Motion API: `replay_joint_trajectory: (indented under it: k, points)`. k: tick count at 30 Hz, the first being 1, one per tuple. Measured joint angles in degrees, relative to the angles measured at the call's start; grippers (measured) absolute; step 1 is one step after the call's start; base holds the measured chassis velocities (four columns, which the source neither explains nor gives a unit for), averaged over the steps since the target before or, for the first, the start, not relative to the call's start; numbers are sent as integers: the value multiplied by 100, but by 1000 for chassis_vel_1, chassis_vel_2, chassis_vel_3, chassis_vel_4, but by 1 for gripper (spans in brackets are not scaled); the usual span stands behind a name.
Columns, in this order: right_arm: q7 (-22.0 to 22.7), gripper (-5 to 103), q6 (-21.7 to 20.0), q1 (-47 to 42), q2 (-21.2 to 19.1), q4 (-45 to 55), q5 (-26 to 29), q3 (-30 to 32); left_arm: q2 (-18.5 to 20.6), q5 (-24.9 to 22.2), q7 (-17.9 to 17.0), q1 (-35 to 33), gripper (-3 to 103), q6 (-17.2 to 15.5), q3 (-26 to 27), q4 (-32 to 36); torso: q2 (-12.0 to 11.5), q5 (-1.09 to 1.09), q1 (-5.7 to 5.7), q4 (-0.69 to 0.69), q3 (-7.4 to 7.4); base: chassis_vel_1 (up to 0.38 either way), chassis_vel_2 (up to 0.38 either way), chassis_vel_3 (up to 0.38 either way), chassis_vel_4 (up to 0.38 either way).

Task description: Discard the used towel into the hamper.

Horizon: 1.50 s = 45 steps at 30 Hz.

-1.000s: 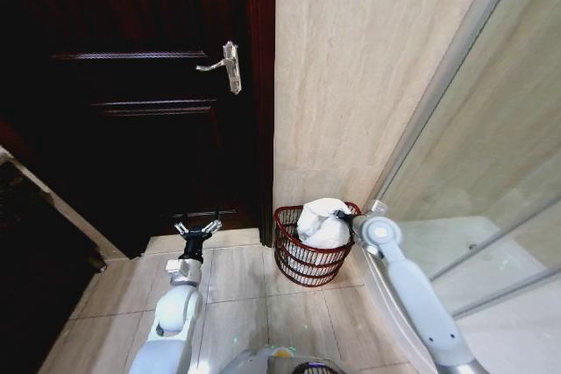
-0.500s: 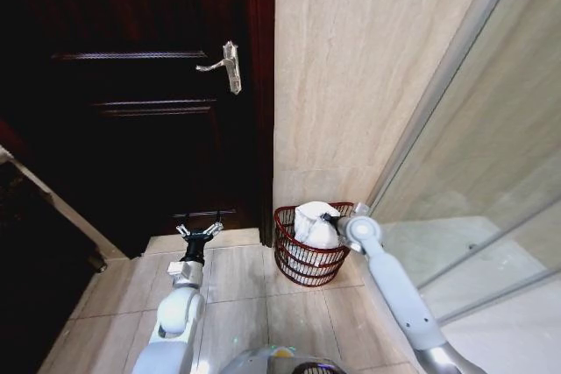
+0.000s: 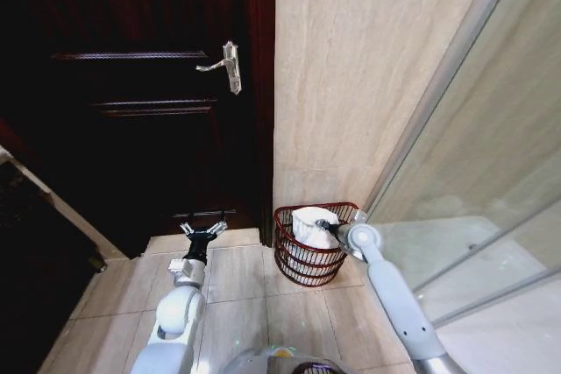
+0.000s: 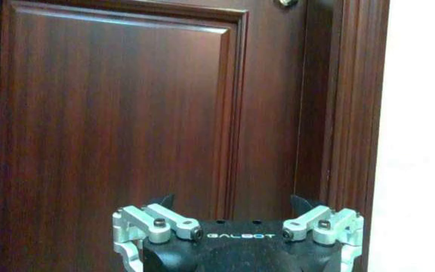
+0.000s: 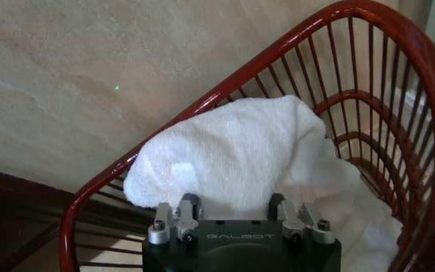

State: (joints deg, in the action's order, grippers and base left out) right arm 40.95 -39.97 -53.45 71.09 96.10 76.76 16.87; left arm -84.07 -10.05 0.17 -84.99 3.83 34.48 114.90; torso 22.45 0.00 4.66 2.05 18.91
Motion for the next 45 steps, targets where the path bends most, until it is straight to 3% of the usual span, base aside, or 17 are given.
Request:
replay_joint_trajectory:
  k: [6, 9, 10, 14, 20, 23, 25, 26, 29, 30, 31, 32, 33, 34, 38, 45]
  points:
    - [-148, 71, 27, -194, -254, 406, -12, -41, 30, -114, 110, 22, 100, 41, 26, 17, 0, 1, 0, -2, 0, 0, 0, 0, 0]
    - [-241, 87, 161, -295, -399, 879, -134, -21, 4, -152, 117, 63, 100, 60, 11, -80, 0, -1, 0, -1, 0, 0, 0, 0, 0]
    - [-273, 87, 219, -316, -423, 981, -191, -17, -9, -152, 117, 71, 100, 65, 6, -103, 0, -1, 0, -1, 0, 0, 0, 0, 0]
    - [-505, 99, 694, -419, -570, 1557, -971, -52, -59, -151, 119, 59, 100, 95, -23, -151, 0, 0, 0, -1, 0, 0, 0, 0, 0]
    - [-696, 100, 906, -655, -704, 1967, -1541, 150, -63, -191, 119, 5, 100, 123, 2, -125, 0, 0, 0, 1, 0, 0, 0, 0, 0]
    - [-1062, 100, 1021, -1024, -730, 2121, -2008, 511, -31, -251, 97, -18, 100, 116, 29, -96, 0, 0, 0, -2, 0, 0, 0, 0, 0]
    - [-1792, 100, 1535, -1503, -666, 2142, -3061, 798, -11, -285, 82, -28, 100, 113, 39, -70, 0, 0, 0, -2, 0, 0, 0, 0, 0]
    - [-1792, 100, 1535, -1503, -666, 2142, -3061, 798, -11, -285, 82, -28, 100, 113, 39, -70, 0, 0, 0, -2, 0, 0, 0, 0, 0]
    - [-3230, 100, 2708, -2231, -275, 2085, -4994, 1162, 0, -313, 96, -75, 100, 111, 9, 1, 0, 0, 0, -2, 0, 0, 0, 0, 0]
    - [-3498, 100, 2946, -2369, -154, 2068, -5411, 1232, 6, -318, 101, -89, 100, 109, 1, 19, 0, 2, 0, -3, 0, 0, 0, 0, 0]
    - [-3498, 100, 2946, -2369, -154, 2068, -5411, 1232, 6, -318, 101, -89, 100, 109, 1, 19, 0, 2, 0, -3, 0, 0, 0, 0, 0]
    - [-3975, 100, 3429, -2651, 185, 2062, -6257, 1379, 25, -343, 108, -133, 100, 103, -14, 73, 0, -1, 0, -2, 0, 0, 0, 0, 0]
    - [-4144, 100, 3715, -2831, 457, 2071, -6647, 1446, 55, -372, 117, -174, 100, 89, -16, 114, 1, -1, 0, -1, 0, 0, 0, 0, 0]
    - [-4144, 100, 3715, -2831, 457, 2071, -6647, 1446, 55, -372, 117, -174, 100, 89, -16, 114, 1, -1, 0, -1, 0, 0, 0, 0, 0]
    - [-4461, 100, 4257, -3445, 1243, 2200, -6976, 1721, 212, -467, 167, -437, 100, 87, 7, 254, 0, 0, 0, 0, 0, 0, 0, 0, 0]
    - [-4562, 100, 4856, -4431, 1504, 2424, -6982, 1906, 260, -472, 163, -718, 100, 140, 59, 334, 1, -2, 0, -2, 0, 0, 0, 0, 0]
